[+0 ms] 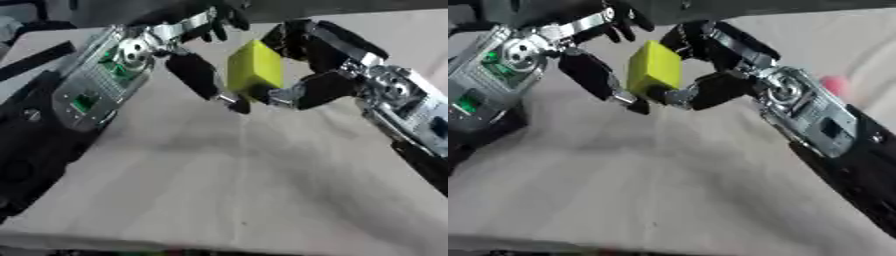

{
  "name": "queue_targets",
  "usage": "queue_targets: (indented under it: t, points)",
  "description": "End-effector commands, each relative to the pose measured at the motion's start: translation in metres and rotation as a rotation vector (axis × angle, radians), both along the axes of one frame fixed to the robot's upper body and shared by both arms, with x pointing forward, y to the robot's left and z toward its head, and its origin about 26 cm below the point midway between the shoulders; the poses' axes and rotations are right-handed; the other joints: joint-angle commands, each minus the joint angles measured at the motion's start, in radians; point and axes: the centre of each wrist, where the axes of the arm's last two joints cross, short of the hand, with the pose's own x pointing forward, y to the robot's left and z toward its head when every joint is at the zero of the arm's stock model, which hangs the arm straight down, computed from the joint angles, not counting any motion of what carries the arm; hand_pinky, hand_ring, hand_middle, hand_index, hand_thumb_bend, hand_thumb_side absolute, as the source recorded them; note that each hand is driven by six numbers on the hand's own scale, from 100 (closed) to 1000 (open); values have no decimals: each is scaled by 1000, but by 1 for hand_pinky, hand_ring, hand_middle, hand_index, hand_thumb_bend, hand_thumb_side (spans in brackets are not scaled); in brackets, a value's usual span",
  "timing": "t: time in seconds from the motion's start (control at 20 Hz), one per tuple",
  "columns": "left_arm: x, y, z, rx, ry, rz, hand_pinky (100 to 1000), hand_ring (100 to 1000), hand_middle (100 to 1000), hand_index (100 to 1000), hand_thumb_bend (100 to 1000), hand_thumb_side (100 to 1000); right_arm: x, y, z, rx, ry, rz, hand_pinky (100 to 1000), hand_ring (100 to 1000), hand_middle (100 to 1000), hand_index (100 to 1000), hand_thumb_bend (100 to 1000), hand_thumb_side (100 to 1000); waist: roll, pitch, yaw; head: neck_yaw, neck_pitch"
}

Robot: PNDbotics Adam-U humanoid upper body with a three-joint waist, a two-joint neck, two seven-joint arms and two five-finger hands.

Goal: Pick up the objects with one hand, pass them to the other hand, and then place them into the box on the other side of the table.

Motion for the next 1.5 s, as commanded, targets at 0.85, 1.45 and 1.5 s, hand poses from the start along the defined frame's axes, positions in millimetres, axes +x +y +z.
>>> queue_targets:
  t: [0.85,1.45,1.5]
  points:
    - [-7,0,12,-28,0,-29,773,741,741,718,648,313,-3,0,6,-9,-40,-18,782,791,487,613,458,100,7,-14,-1,-10,-7]
    - [-9,-2,12,-122,31,-43,749,671,661,630,468,206,-3,0,4,-21,-26,-20,776,788,484,611,520,100,8,-12,-1,-13,-8]
    - [-9,-2,12,-125,32,-43,748,669,659,631,474,204,-3,0,4,-22,-24,-20,776,788,484,611,524,100,8,-12,-1,-13,-8]
